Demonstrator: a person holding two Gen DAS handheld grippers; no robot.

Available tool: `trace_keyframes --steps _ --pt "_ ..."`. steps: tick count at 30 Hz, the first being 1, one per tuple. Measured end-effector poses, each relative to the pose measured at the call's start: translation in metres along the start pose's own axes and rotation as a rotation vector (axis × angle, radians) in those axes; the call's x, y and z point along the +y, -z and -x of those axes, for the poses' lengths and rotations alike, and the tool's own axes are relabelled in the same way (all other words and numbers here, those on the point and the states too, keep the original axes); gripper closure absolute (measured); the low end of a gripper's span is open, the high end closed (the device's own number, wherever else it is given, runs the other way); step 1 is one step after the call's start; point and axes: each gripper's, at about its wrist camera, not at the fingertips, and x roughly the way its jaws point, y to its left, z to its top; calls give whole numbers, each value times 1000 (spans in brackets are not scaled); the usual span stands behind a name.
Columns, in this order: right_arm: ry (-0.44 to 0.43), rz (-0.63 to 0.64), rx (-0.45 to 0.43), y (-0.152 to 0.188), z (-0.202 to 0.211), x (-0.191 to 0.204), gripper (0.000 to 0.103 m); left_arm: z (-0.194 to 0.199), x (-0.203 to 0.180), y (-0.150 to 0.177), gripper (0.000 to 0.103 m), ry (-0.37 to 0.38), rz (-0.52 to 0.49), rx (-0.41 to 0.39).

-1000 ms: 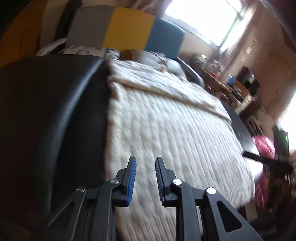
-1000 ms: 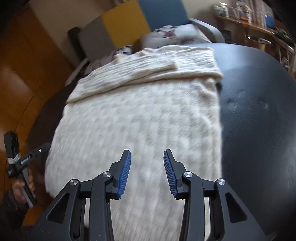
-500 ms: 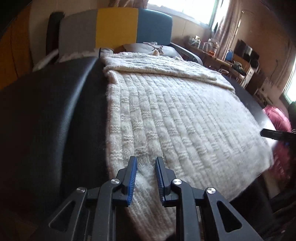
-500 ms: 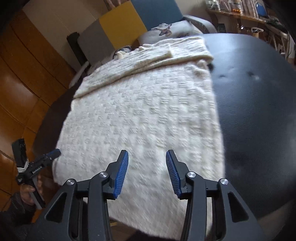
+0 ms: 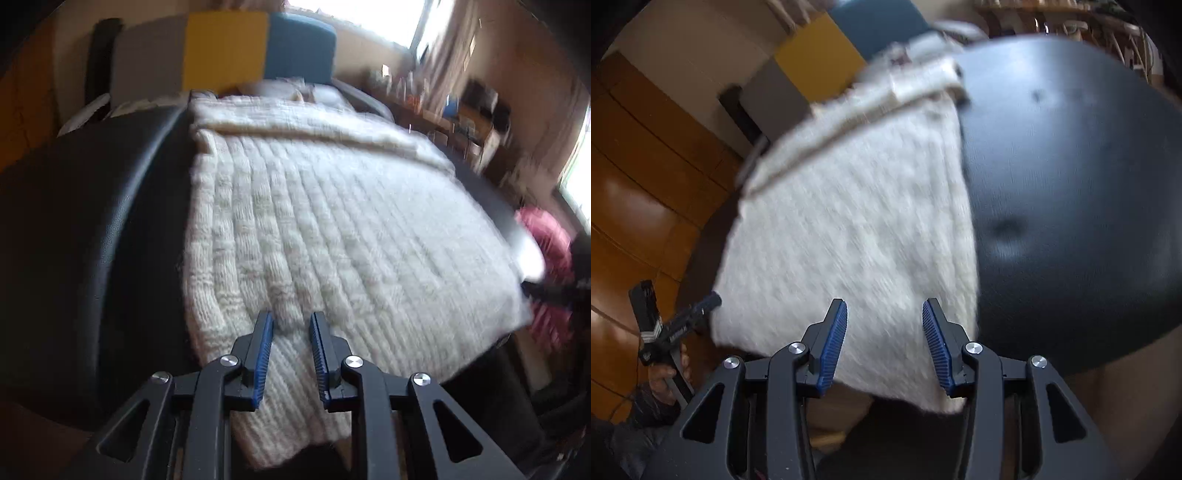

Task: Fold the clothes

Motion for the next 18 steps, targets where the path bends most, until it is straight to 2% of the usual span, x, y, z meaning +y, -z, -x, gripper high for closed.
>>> trace_keyframes --steps 3,6,12,18 --pt "-36 -25 -26 0 10 -2 57 7 11 -3 82 29 59 2" --pt "6 4 -30 -2 19 -5 57 15 23 1 82 46 94 0" --pt "0 -35 -58 -2 26 -20 54 31 47 13 79 107 175 2" --pt "2 -34 -48 -1 27 -26 53 33 51 24 76 130 164 34"
